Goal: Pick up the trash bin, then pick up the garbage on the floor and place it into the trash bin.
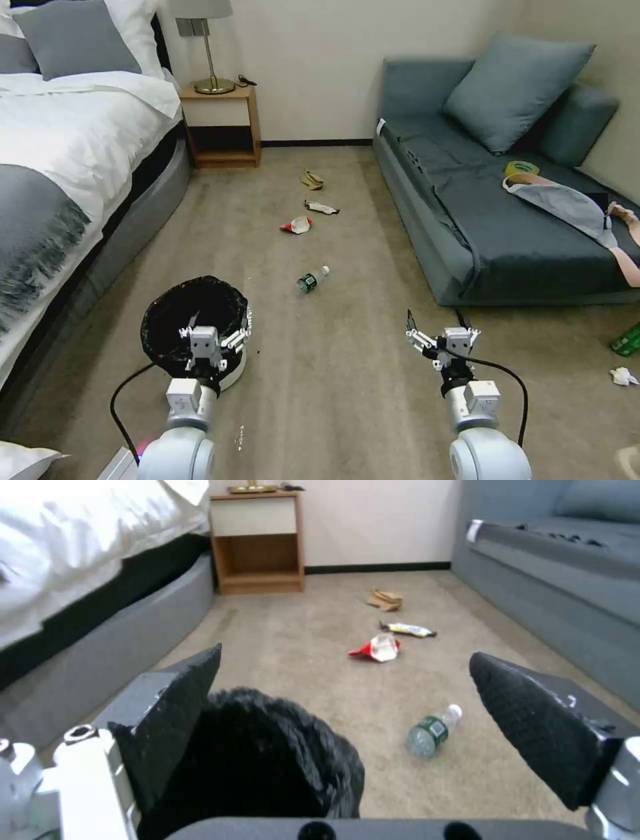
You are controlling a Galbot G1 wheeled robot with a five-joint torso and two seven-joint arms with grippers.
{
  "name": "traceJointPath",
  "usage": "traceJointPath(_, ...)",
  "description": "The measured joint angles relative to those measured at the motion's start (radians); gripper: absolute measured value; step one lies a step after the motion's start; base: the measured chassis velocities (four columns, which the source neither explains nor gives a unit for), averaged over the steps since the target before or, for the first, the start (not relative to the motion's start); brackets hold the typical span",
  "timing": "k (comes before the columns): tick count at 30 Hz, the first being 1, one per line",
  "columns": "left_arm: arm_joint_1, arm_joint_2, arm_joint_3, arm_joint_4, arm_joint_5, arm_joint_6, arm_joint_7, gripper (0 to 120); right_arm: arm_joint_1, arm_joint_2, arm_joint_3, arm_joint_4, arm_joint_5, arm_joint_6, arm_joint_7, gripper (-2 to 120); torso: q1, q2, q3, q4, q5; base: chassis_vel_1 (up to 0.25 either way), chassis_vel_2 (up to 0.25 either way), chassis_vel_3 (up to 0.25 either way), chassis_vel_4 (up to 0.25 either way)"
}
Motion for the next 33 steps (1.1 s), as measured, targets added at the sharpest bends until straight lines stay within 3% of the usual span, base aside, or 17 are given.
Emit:
traceJointPath(2, -0.003, -0.009, -0.006, -0.033, -0.004, 0.036, -0.004, 100, -0.004, 0.022, -0.018, 0.069, -0.027, -0.033, 0.044, 100, 0.0, 0.0, 0.0, -0.0002, -0.0001, 0.0, 0.0, 0.0, 0.0)
traceJointPath(3, -0.006, 0.007, -0.033, -0.033, -0.023, 0.045, -0.011, 100, -0.008, 0.035, -0.027, 0.11, -0.043, -0.052, 0.071, 100, 0.0, 0.0, 0.0, 0.0, -0.0002, 0.0, 0.0, 0.0, 0.0)
traceJointPath(5, -0.007, 0.019, -0.044, -0.032, -0.033, 0.047, -0.013, 100, -0.007, 0.041, -0.034, 0.136, -0.038, -0.059, 0.092, 100, 0.0, 0.0, 0.0, -0.0002, -0.0003, 0.0, 0.0, 0.0, 0.0)
traceJointPath(9, -0.015, 0.042, -0.07, -0.026, -0.059, 0.062, -0.03, 100, -0.003, 0.041, -0.04, 0.148, -0.017, -0.063, 0.11, 100, 0.0, 0.0, 0.0, 0.0, -0.0003, 0.0, 0.0, 0.0, 0.0)
traceJointPath(13, -0.039, 0.069, -0.142, -0.016, -0.116, 0.118, -0.077, 100, 0.001, 0.036, -0.038, 0.148, -0.009, -0.063, 0.112, 100, 0.0, 0.0, 0.0, 0.0, -0.0001, 0.0, 0.0, 0.0, 0.0)
traceJointPath(14, -0.039, 0.069, -0.142, -0.016, -0.116, 0.118, -0.077, 100, 0.001, 0.036, -0.038, 0.148, -0.009, -0.063, 0.112, 100, 0.0, 0.0, 0.0, 0.0, -0.0001, 0.0, 0.0, 0.0, 0.0)
traceJointPath(17, -0.083, 0.092, -0.215, -0.006, -0.205, 0.23, -0.17, 100, 0.005, 0.033, -0.038, 0.142, -0.007, -0.063, 0.112, 100, 0.0, 0.0, 0.0, 0.0, 0.0, 0.0, 0.0, 0.0, 0.0)
traceJointPath(18, -0.083, 0.092, -0.215, -0.006, -0.205, 0.23, -0.17, 100, 0.005, 0.033, -0.038, 0.142, -0.007, -0.063, 0.112, 100, 0.0, 0.0, 0.0, 0.0, 0.0, 0.0, 0.0, 0.0, 0.0)
traceJointPath(21, -0.136, 0.124, -0.255, 0.047, -0.299, 0.337, -0.261, 100, 0.01, 0.033, -0.04, 0.135, -0.006, -0.061, 0.111, 100, 0.0, 0.0, 0.0, 0.0002, -0.0002, 0.0, 0.0, 0.0, 0.0)
traceJointPath(25, -0.169, 0.145, -0.257, 0.091, -0.378, 0.395, -0.314, 100, 0.014, 0.031, -0.041, 0.132, -0.006, -0.06, 0.11, 100, 0.0, 0.0, 0.0, 0.0001, -0.0003, 0.0, 0.0, 0.0, 0.0)
traceJointPath(27, -0.206, 0.159, -0.239, 0.134, -0.457, 0.443, -0.369, 100, 0.016, 0.031, -0.042, 0.13, -0.005, -0.06, 0.108, 100, 0.0, 0.0, 0.0, 0.0, -0.0001, 0.0, 0.0, 0.0, 0.0)
traceJointPath(33, -0.273, 0.163, -0.21, 0.211, -0.522, 0.493, -0.427, 100, 0.018, 0.03, -0.042, 0.128, -0.005, -0.055, 0.107, 100, 0.0, 0.0, 0.0, -0.0001, 0.0, 0.0, 0.0, 0.0, 0.0)
